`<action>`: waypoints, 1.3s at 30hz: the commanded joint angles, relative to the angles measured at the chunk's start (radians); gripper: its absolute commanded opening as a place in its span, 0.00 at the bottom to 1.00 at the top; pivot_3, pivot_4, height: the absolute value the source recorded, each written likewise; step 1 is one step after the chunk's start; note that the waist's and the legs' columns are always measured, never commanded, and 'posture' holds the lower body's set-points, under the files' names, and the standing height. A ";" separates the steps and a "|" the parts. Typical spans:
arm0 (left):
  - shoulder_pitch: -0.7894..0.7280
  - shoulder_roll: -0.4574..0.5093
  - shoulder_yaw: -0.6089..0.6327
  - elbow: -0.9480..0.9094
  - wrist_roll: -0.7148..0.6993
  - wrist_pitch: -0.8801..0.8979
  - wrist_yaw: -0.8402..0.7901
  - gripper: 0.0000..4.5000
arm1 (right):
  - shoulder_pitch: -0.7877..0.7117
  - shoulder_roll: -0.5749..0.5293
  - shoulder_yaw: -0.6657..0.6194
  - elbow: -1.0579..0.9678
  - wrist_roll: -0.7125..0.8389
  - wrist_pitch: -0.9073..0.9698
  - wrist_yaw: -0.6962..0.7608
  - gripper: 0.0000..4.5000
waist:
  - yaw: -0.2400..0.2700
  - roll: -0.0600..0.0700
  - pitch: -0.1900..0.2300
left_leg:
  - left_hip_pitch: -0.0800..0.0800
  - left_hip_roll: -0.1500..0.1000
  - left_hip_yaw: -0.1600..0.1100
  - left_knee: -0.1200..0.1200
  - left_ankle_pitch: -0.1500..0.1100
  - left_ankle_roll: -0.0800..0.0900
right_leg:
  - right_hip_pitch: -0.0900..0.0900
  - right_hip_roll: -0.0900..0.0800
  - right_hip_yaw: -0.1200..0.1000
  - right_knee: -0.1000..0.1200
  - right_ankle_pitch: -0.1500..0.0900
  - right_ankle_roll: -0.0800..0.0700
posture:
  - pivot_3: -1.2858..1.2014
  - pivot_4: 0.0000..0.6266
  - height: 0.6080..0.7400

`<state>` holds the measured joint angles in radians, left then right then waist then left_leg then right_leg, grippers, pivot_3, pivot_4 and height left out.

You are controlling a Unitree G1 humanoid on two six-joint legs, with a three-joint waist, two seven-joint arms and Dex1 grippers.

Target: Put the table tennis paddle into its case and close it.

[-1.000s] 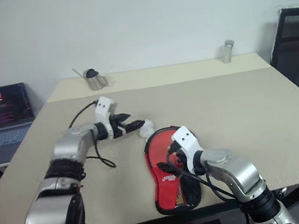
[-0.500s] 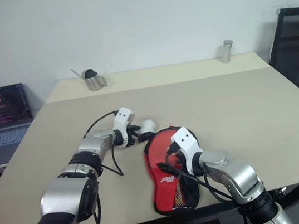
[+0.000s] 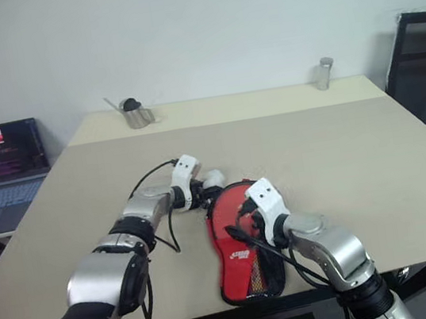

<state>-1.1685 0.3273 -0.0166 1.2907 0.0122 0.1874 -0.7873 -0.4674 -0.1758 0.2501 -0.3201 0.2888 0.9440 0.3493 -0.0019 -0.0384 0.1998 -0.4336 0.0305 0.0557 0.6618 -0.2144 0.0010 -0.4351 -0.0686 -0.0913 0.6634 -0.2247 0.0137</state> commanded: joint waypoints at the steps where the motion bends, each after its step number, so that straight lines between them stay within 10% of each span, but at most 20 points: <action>1: 0.012 0.022 0.026 -0.007 -0.005 -0.006 0.015 0.12 | -0.036 0.004 -0.027 0.011 -0.012 -0.051 -0.004 1.00 | 0.000 0.000 0.000 | 0.000 0.000 0.000 0.000 0.000 0.000 | 0.000 0.000 0.000 0.000 0.000 0.000 | 0.52 0.24 1.00; 26: 0.038 0.066 0.019 -0.104 0.002 -0.026 -0.104 0.04 | -0.055 -0.013 0.073 0.191 -0.119 -0.113 0.050 1.00 | -0.006 0.000 0.000 | 0.000 0.000 0.001 0.000 0.000 0.000 | 0.000 0.001 0.001 0.001 0.000 0.000 | 0.52 0.24 1.00; 39: -0.087 -0.011 -0.079 0.006 0.167 -0.325 0.129 0.04 | -0.018 -0.041 0.080 0.160 -0.125 -0.080 0.063 1.00 | -0.001 -0.001 0.000 | 0.000 0.000 0.001 0.000 0.000 0.000 | 0.000 0.001 0.000 0.001 0.000 0.000 | 0.52 0.24 1.00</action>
<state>-1.2007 0.3203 -0.0934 1.3065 0.1630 -0.0802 -0.7039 -0.5051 -0.2092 0.3247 -0.1530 0.1670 0.8421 0.4045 -0.0025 -0.0390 0.1994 -0.4331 0.0304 0.0562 0.6622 -0.2143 0.0010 -0.4350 -0.0677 -0.0909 0.6640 -0.2246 0.0135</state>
